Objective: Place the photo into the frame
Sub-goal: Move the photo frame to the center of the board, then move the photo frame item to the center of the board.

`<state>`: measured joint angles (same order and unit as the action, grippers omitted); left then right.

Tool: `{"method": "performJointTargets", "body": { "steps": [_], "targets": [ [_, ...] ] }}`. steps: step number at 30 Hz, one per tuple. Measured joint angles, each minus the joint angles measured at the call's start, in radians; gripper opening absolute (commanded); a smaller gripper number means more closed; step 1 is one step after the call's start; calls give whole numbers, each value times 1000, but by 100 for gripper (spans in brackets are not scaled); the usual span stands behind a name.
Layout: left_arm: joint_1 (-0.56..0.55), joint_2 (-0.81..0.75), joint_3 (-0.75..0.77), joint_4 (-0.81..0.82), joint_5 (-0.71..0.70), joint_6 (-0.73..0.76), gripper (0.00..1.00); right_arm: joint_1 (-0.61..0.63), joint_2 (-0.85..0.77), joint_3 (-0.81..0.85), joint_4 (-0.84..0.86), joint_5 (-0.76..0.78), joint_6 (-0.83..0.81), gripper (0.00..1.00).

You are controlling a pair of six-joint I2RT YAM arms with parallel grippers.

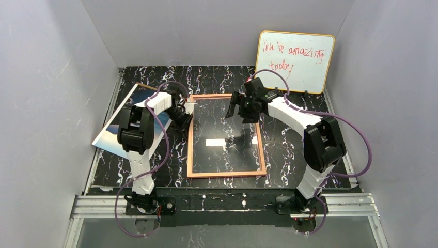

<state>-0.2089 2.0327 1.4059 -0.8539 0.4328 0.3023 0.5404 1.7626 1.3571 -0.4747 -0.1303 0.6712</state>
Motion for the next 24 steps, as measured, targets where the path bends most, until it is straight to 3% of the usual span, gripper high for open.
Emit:
{"method": "performJointTargets", "body": {
  "steps": [6,11,14,19,24],
  "targets": [
    [9,35,126,-27,-31,12,0,58,18,9,31,-15,44,96],
    [182,89,448,-100,-66,31,3,157,128,176,76,-15,92,94],
    [325,108,613,-75,-172,29,4,212,220,288,116,-7,130,93],
    [476,119,653,2,-436,6,5,283,427,534,135,11,172,92],
    [500,166,593,123,-632,-17,7,334,611,738,137,12,207,91]
  ]
}}
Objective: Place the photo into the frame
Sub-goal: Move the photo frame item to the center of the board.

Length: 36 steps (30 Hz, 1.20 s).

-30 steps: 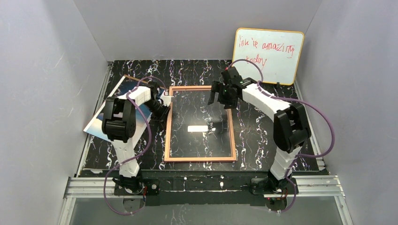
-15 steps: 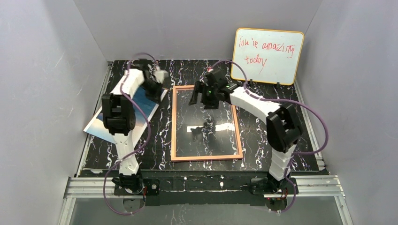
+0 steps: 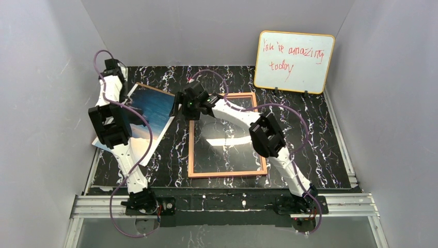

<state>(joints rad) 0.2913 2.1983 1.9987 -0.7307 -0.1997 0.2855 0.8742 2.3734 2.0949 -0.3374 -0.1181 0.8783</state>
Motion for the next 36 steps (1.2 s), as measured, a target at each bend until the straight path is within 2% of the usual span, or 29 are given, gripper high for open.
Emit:
{"method": "performJointTargets", "body": {
  "steps": [8,22,29,36],
  "targets": [
    [-8,7,-175,206,-216,-6,9,32,117,60,5,-15,55,90],
    [-8,11,-401,568,-442,39,10,39,145,60,52,8,69,90],
    [-8,76,-388,624,-478,54,10,43,146,56,72,16,69,90],
    [-8,58,-413,621,-444,69,8,44,147,55,76,30,66,91]
  ]
}}
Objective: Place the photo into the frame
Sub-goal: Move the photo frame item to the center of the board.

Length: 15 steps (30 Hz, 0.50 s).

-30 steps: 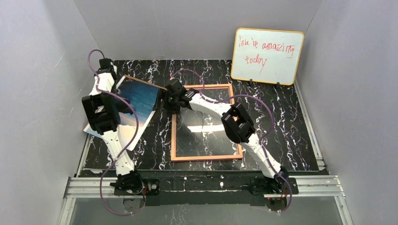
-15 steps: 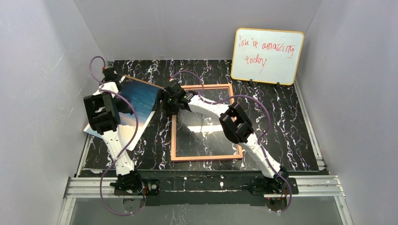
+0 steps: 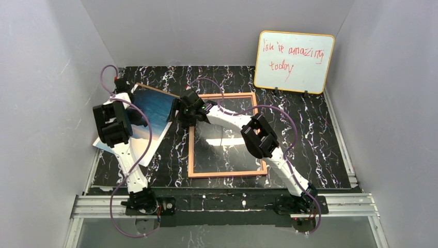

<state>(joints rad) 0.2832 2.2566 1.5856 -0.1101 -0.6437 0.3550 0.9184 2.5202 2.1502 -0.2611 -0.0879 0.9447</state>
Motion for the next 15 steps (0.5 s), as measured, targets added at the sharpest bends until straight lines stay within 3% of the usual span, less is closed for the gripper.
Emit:
{"method": "performJointTargets", "body": {
  "steps": [15],
  "targets": [
    [17,-199,-291,22,98,83,8,1,2,-3,5,10,15,89]
  ]
}}
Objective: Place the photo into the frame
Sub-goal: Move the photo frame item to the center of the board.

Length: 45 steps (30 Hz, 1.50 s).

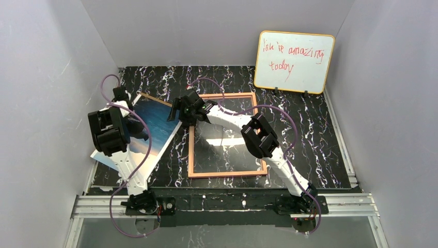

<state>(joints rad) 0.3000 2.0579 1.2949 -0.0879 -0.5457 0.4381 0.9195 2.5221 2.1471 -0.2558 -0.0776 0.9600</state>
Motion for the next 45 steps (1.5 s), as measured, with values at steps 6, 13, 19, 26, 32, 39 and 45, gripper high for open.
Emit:
{"method": "performJointTargets", "body": {
  "steps": [6,13,19,26,32,39,45],
  "targets": [
    [12,-43,-30,-84,35,-3,7,-9,0,2,3,8,4,88],
    [13,-57,-31,-142,62,3,6,-30,13,17,8,3,6,85],
    [13,-83,-57,-169,64,12,5,-35,21,37,-10,4,6,85],
    [19,-92,-63,-194,72,19,5,-10,10,32,-45,68,9,82],
    [25,-108,-88,-196,70,30,5,19,5,48,-119,117,13,77],
    [27,-119,-108,-192,67,44,5,38,-18,17,-134,142,24,67],
    [27,-127,-126,-176,64,61,5,37,-18,19,-145,135,6,63]
  ]
}}
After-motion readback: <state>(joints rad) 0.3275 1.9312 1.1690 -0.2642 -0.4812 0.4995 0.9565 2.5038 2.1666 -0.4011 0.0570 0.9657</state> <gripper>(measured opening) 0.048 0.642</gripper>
